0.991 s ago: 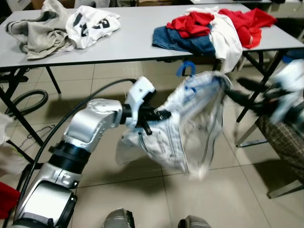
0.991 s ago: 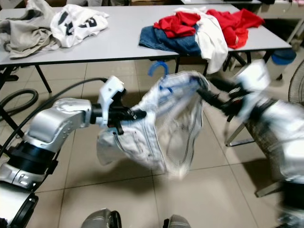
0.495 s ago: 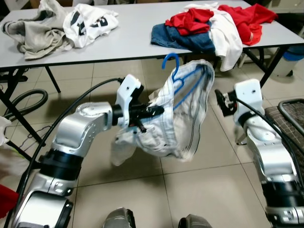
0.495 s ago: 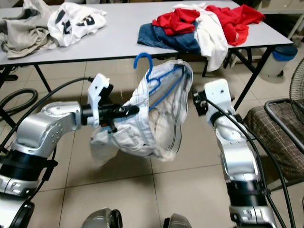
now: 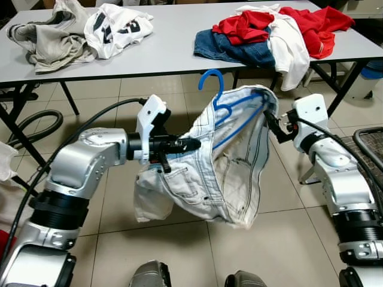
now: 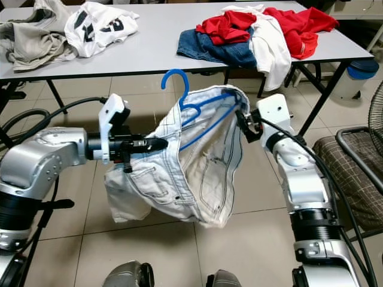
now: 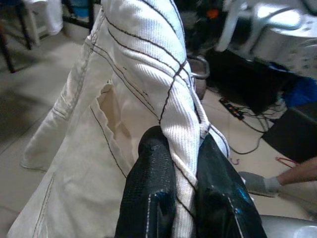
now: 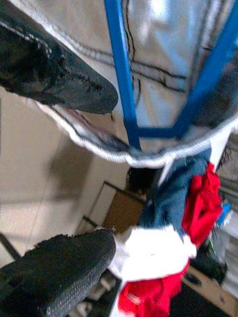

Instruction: Hang hanger

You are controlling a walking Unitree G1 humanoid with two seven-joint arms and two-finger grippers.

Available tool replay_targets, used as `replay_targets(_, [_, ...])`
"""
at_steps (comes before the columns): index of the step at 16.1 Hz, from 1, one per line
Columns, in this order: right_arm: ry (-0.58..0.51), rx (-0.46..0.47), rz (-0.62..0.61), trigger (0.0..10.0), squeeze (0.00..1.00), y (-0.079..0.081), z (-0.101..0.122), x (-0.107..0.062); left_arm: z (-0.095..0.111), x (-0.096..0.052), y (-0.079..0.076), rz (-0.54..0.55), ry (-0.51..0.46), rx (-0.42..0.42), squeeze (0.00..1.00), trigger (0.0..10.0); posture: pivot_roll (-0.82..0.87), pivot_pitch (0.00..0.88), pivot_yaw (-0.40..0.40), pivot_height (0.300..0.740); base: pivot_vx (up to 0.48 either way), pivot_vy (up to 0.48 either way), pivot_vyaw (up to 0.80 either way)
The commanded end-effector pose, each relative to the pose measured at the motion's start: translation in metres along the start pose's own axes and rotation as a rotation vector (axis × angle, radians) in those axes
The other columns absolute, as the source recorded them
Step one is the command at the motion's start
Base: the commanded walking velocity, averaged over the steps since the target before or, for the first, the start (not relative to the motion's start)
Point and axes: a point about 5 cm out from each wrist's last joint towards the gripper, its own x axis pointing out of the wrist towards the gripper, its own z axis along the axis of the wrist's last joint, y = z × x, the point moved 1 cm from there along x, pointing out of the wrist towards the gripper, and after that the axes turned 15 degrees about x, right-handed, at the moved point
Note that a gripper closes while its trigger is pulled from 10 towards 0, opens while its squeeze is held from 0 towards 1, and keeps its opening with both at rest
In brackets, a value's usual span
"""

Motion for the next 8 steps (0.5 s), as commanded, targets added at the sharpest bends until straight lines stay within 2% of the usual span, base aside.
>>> replay_targets(1, [-0.009, 0.008, 0.045, 0.5, 0.0, -0.0038, 0.0051, 0.0007, 0.0232, -0.0026, -0.0002, -0.033, -0.064, 0.079, 0.0, 0.0, -0.11, 0.0, 0.013, 0.74, 0.0, 0.0, 0.0])
replay_targets(2, [0.001, -0.003, 0.088, 0.0, 0.0, -0.0041, 0.0039, -0.0006, 0.024, -0.0042, 0.0009, -0.036, -0.061, 0.084, 0.0, 0.0, -0.11, 0.0, 0.015, 0.74, 0.0, 0.0, 0.0])
replay_targets(8, [-0.022, 0.003, 0.175, 0.0, 0.0, -0.0047, 0.0066, -0.0008, 0.0269, -0.007, 0.0001, -0.072, -0.064, 0.098, 0.0, 0.0, -0.11, 0.0, 0.02, 0.74, 0.0, 0.0, 0.0])
